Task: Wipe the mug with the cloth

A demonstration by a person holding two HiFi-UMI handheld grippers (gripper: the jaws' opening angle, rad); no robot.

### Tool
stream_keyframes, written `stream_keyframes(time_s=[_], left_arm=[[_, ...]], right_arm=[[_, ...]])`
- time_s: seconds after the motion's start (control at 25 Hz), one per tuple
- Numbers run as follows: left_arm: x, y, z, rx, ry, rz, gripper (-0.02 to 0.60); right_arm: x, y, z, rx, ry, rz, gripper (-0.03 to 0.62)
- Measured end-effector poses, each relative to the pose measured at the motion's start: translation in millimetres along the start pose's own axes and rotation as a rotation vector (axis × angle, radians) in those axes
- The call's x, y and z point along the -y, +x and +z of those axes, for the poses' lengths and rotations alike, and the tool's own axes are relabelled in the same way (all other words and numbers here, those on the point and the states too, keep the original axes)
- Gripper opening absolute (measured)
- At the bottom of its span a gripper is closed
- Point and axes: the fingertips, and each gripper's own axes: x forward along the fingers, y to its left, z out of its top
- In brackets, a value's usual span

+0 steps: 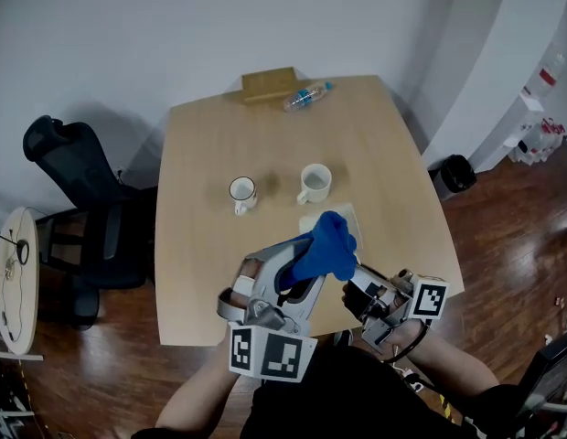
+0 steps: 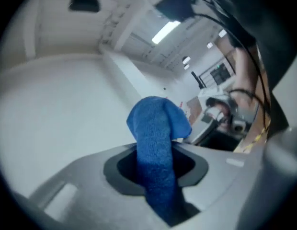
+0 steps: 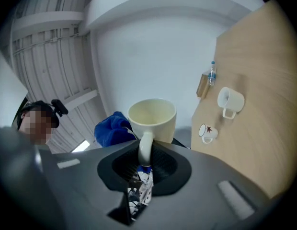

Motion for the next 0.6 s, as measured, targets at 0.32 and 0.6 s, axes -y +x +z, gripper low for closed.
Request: stream_keyframes(time_s=[0.32,0.6], left_arm=[[-19,-6,-6,0.085,-0.829,-0.641,0.127],[-16,-24,-7,0.447,-1.475,-1.035,0.129]], right_arm=[[-20,-35,-14,-0.23,-0.255,0.039,0.046],[-75,-54,-31,-0.287,-0.209,0.335,0.046]])
